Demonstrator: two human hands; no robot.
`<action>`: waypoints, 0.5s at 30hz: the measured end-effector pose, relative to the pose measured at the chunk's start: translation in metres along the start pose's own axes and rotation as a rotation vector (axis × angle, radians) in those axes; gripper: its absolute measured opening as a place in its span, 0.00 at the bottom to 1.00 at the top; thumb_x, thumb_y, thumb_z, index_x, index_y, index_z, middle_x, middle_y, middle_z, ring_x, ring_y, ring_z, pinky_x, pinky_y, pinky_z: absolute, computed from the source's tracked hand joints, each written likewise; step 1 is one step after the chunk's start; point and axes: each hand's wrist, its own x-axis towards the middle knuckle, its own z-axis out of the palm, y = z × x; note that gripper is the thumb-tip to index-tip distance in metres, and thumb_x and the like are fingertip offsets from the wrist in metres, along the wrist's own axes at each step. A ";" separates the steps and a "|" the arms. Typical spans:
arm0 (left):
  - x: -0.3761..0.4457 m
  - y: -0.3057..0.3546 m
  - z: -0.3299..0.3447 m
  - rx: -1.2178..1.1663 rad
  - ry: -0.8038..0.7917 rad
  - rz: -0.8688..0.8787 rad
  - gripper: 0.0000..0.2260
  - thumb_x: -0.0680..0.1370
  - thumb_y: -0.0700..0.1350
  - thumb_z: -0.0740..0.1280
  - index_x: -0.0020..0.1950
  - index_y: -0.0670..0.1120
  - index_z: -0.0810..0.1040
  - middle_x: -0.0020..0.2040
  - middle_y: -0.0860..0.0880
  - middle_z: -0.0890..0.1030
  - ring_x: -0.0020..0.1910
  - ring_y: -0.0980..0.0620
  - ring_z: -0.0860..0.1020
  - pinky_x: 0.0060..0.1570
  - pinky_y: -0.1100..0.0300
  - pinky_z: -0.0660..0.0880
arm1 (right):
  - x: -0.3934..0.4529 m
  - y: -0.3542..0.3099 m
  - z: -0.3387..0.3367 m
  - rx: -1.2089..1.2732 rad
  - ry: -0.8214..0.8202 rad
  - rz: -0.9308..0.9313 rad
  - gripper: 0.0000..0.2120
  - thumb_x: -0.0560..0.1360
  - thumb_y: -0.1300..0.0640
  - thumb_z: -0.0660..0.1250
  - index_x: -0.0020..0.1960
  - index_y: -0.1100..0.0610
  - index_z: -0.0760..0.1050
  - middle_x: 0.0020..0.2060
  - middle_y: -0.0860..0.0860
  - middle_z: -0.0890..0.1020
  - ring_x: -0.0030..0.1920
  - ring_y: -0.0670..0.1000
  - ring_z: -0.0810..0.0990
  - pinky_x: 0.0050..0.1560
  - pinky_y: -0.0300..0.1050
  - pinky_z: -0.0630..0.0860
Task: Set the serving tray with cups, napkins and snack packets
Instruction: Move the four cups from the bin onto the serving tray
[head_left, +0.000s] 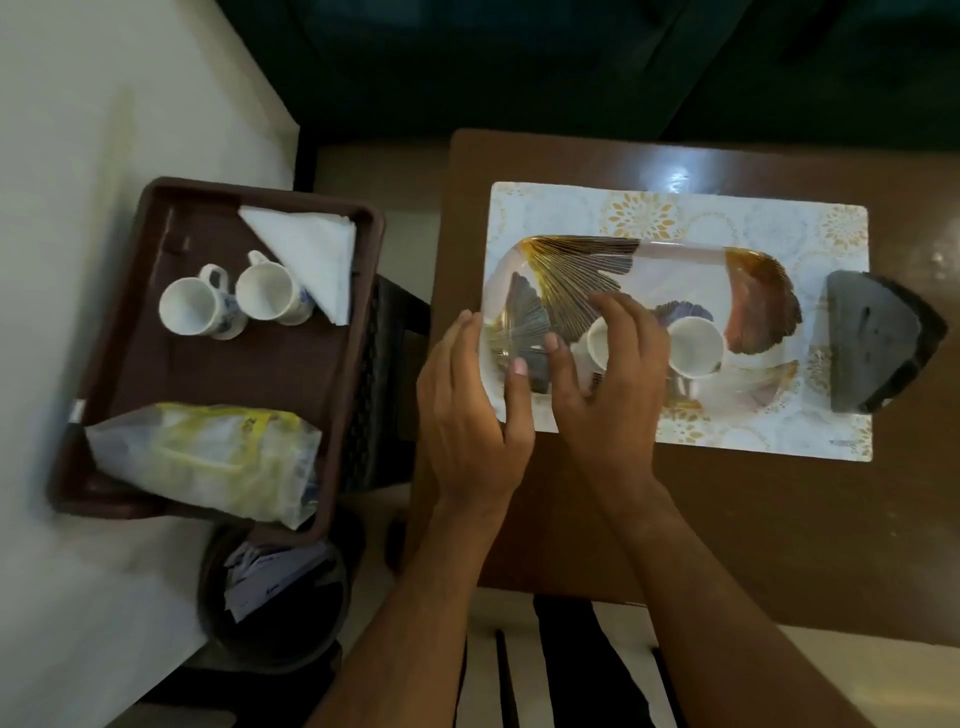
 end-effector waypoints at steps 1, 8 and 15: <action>0.008 -0.009 -0.013 0.012 0.006 -0.001 0.24 0.83 0.51 0.64 0.77 0.41 0.73 0.75 0.44 0.76 0.75 0.48 0.73 0.75 0.54 0.70 | 0.001 -0.011 0.009 0.007 -0.030 -0.020 0.23 0.80 0.50 0.71 0.70 0.61 0.75 0.68 0.58 0.78 0.70 0.56 0.74 0.69 0.45 0.71; 0.069 -0.086 -0.100 0.130 0.083 0.030 0.23 0.82 0.49 0.67 0.76 0.40 0.73 0.74 0.43 0.78 0.74 0.46 0.75 0.73 0.49 0.71 | 0.005 -0.085 0.084 0.010 -0.192 -0.087 0.24 0.80 0.49 0.70 0.72 0.58 0.73 0.70 0.56 0.76 0.72 0.55 0.72 0.71 0.42 0.66; 0.118 -0.156 -0.165 0.181 0.139 0.009 0.23 0.82 0.49 0.67 0.76 0.42 0.73 0.74 0.45 0.78 0.74 0.47 0.75 0.72 0.49 0.73 | 0.005 -0.158 0.167 0.006 -0.284 -0.153 0.25 0.79 0.49 0.72 0.72 0.57 0.73 0.69 0.55 0.76 0.71 0.52 0.71 0.71 0.43 0.70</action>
